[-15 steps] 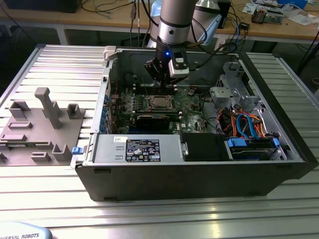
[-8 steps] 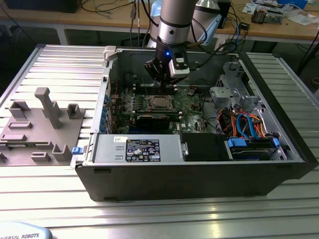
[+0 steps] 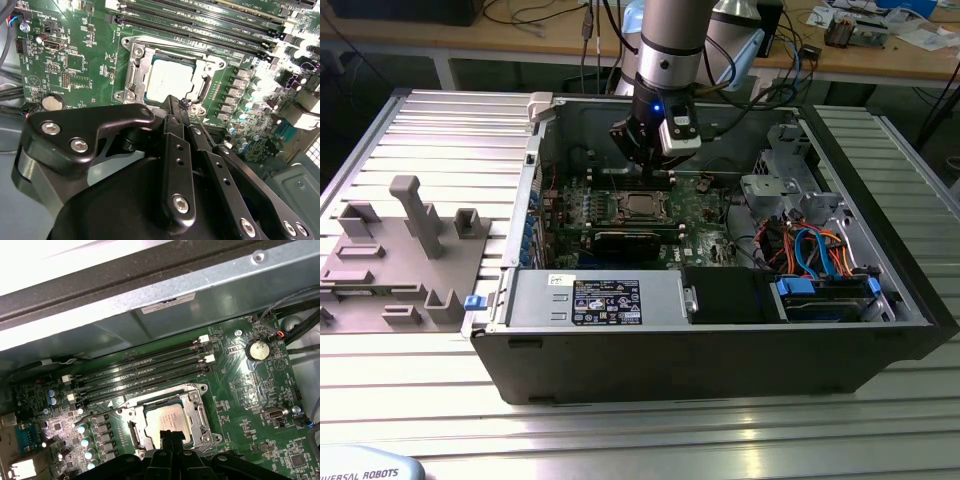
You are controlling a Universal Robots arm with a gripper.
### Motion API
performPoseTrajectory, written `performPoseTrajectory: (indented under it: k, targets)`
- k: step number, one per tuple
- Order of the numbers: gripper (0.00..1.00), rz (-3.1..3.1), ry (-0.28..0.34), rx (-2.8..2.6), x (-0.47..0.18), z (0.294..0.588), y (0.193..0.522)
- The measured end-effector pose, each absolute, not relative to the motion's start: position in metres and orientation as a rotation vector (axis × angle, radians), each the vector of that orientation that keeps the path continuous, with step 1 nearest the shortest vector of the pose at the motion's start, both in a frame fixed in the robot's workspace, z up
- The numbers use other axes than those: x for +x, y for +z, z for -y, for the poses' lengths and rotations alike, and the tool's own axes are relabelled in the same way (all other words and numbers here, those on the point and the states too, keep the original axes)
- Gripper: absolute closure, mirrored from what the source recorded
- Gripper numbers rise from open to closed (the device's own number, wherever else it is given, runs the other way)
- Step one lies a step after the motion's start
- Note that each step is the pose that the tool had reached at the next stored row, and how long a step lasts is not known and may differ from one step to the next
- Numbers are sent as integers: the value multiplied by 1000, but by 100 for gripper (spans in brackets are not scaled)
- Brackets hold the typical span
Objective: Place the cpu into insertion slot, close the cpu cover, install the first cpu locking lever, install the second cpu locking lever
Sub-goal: 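Install the first cpu locking lever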
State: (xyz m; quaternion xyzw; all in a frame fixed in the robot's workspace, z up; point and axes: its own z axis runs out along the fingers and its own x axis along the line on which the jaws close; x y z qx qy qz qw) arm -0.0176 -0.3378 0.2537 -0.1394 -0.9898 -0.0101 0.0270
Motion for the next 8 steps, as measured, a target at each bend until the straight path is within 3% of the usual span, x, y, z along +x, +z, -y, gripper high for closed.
performPoseTrajectory:
  k: [8]
  targets:
    - [89, 3059, -31, -417, -18, 338, 254]
